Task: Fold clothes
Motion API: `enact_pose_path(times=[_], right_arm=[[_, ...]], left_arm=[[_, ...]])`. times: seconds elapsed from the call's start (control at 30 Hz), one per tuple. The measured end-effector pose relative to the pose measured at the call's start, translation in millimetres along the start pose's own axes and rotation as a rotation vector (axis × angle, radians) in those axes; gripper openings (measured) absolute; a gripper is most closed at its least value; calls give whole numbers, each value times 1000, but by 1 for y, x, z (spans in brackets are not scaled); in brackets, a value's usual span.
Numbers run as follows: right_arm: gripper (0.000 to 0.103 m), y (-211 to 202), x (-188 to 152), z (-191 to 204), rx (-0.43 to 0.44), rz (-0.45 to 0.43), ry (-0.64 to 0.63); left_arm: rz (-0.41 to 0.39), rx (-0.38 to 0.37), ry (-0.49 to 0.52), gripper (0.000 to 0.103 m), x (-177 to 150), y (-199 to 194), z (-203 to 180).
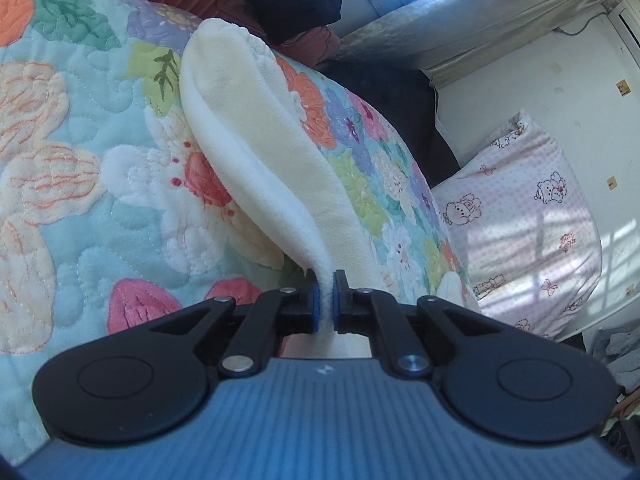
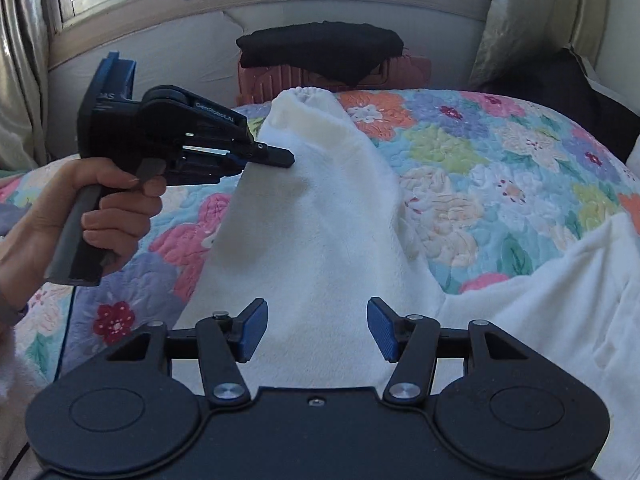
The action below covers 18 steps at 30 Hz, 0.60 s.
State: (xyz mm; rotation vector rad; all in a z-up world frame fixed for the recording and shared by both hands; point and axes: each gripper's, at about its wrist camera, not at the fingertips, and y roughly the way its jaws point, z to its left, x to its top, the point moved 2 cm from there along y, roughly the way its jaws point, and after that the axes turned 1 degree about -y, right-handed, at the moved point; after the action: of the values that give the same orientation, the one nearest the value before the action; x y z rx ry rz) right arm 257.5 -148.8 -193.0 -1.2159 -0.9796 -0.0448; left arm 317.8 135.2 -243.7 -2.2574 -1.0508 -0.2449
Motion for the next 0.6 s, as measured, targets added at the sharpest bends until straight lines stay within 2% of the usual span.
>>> enact_pose_path(times=[0.1,0.2,0.23,0.27,0.3,0.33,0.6], right_arm=[[61,38,17,-6,-7,26,-55],[61,63,27,-12,20,18,-33],[60,67,29,-12,54,6,-20],[52,69,30,-11,79,-1,-9],[28,70,30,-9,88,-7,4],[19,71,30,-7,96,-13,16],[2,48,19,18,13,-115,35]], left_arm=[[10,7,1,5,1,1,5],[23,11,-10,5,2,1,14],[28,18,-13,5,3,2,16],[35,30,-18,5,3,4,19],[42,42,-24,5,4,6,23],[52,49,-32,5,5,8,26],[84,69,-71,5,5,12,36]])
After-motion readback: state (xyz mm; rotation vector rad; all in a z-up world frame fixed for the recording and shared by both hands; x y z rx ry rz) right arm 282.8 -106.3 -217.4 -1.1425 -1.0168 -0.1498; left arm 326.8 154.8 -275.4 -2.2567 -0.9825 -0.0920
